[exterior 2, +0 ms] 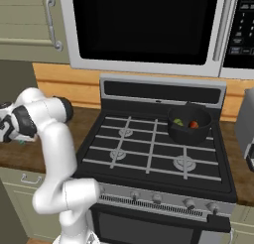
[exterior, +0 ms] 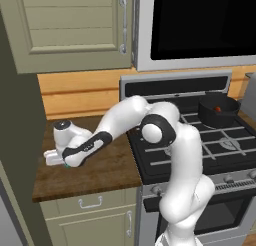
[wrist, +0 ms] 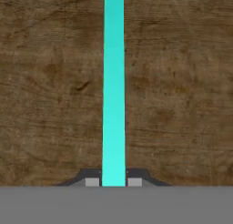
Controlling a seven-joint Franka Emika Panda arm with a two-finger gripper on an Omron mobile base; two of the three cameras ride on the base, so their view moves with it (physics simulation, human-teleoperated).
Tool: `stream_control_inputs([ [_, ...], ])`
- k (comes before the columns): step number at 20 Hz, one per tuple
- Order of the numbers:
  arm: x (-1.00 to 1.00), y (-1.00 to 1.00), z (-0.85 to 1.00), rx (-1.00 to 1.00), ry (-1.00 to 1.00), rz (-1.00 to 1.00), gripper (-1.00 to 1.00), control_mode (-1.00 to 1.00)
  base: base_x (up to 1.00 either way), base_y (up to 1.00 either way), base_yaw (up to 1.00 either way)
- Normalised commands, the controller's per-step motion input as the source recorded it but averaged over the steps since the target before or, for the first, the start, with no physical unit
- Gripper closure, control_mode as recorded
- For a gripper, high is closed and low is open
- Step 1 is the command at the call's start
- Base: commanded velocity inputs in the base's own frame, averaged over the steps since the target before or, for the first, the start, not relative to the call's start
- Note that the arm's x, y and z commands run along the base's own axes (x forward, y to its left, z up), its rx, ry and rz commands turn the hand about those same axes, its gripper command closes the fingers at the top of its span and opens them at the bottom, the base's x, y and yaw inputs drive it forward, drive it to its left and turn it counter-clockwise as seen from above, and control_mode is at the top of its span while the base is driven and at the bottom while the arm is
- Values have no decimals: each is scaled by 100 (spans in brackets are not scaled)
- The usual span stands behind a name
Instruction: Put the bell pepper and lime in the pot. Retrieve the spatula and lightly stir the vegetables in the pot.
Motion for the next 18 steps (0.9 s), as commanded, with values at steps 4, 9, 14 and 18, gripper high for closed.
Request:
stream_control_inputs([
  [4, -62, -33, 62, 8, -8, -5, 100, -100, 0, 0, 0],
  [9, -72, -30, 79, 7, -10, -8, 100, -100, 0, 0, 0],
  [14, -69, -29, 98, 14, -8, -12, 100, -100, 0, 0, 0],
  [18, -58, -26, 100, 26, 0, -15, 100, -100, 0, 0, 0],
])
